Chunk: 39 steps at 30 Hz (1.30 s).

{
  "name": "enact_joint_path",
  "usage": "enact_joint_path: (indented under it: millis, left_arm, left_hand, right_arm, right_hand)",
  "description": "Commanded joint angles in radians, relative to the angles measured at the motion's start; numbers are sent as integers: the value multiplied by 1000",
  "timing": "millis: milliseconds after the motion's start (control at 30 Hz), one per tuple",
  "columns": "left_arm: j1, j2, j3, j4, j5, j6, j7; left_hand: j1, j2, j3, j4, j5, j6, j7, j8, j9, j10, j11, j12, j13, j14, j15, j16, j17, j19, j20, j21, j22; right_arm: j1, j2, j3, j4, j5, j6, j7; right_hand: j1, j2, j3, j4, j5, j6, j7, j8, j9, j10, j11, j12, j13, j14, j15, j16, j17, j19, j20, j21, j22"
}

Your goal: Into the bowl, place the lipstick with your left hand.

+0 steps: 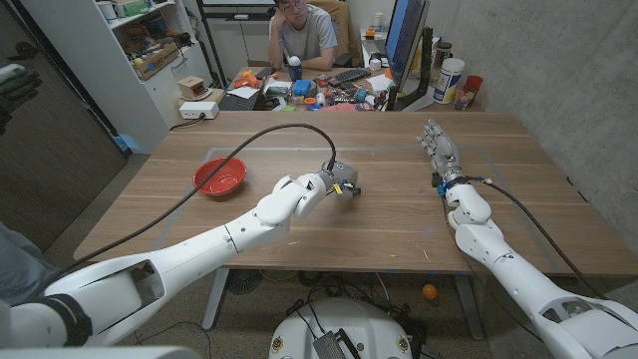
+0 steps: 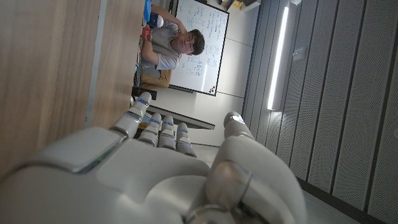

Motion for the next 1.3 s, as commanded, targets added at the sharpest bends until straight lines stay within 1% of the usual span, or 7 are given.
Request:
enact_joint_path:
  millis: [33, 133, 167, 300, 433, 967, 1300]
  left_arm:
    - [32, -21, 30, 39, 114, 30, 103]
    - [54, -26, 11, 40, 95, 39, 159]
    - [59, -26, 7, 40, 90, 39, 176]
    - [67, -29, -4, 37, 75, 44, 192]
    - [69, -31, -6, 38, 70, 46, 204]
    - [79, -31, -33, 13, 47, 78, 230]
    - [88, -27, -74, -24, -9, 98, 233]
  left_hand:
    - [78, 22, 6, -10, 13, 124, -39, 26, 2, 125, -59, 19, 5, 78, -29, 28, 4, 48, -13, 17, 3]
    - [168, 40, 5, -11, 19, 269, -50, 77, 6, 286, -95, 61, 18, 248, -87, 90, 9, 130, -46, 46, 3]
    - [185, 46, 6, -10, 20, 311, -52, 93, 7, 318, -105, 67, 20, 295, -95, 103, 7, 152, -54, 55, 2]
    - [217, 50, 6, -8, 20, 381, -47, 121, 7, 395, -102, 91, 35, 408, -126, 133, 5, 208, -72, 79, 3]
    - [228, 49, 5, -9, 19, 391, -35, 125, 7, 410, -92, 95, 40, 433, -135, 140, 6, 222, -77, 85, 3]
    - [232, 50, 1, -3, 17, 388, -34, 123, 6, 409, -93, 91, 47, 428, -132, 133, 6, 221, -70, 86, 3]
    - [236, 50, -1, -2, 17, 390, -31, 123, 6, 409, -89, 89, 52, 427, -130, 130, 7, 221, -66, 87, 4]
  right_arm:
    - [-6, 16, 7, 24, 18, 28, 20]
    - [-13, 13, 8, 16, 18, 23, 14]
    - [-15, 12, 8, 13, 18, 21, 11]
    - [-24, 4, 8, -4, 13, 13, 0]
    - [-29, -2, 9, -17, 11, 7, -5]
    - [-46, -34, 9, -78, -7, -28, -33]
    - [-51, -55, 6, -111, -20, -57, -48]
  right_hand:
    - [-2, -4, -4, -1, 5, 1, -6, 1, 2, 3, 5, -1, 6, 10, 4, 0, 2, 9, 4, -3, 2]
    - [-2, -5, -5, -2, 5, 1, -6, 1, 2, 3, 4, -1, 6, 11, 4, -1, 2, 9, 4, -4, 2]
    - [-2, -6, -6, -2, 5, 1, -5, 1, 2, 2, 3, -2, 6, 11, 4, -1, 2, 9, 4, -3, 2]
    - [-3, -6, -6, -2, 6, 1, -5, 1, 2, 3, 5, -1, 6, 11, 3, -1, 2, 9, 4, -4, 2]
    - [-3, -7, -7, -2, 6, 1, -6, 1, 2, 4, 4, -1, 6, 11, 4, -1, 2, 9, 4, -4, 2]
    - [-4, -7, -9, -3, 7, 0, -6, 1, 2, 3, 4, -2, 6, 11, 5, -2, 2, 9, 5, -4, 2]
    - [-4, -6, -10, -3, 8, 1, -5, 1, 2, 3, 4, -2, 6, 10, 4, -3, 2, 8, 6, -4, 3]
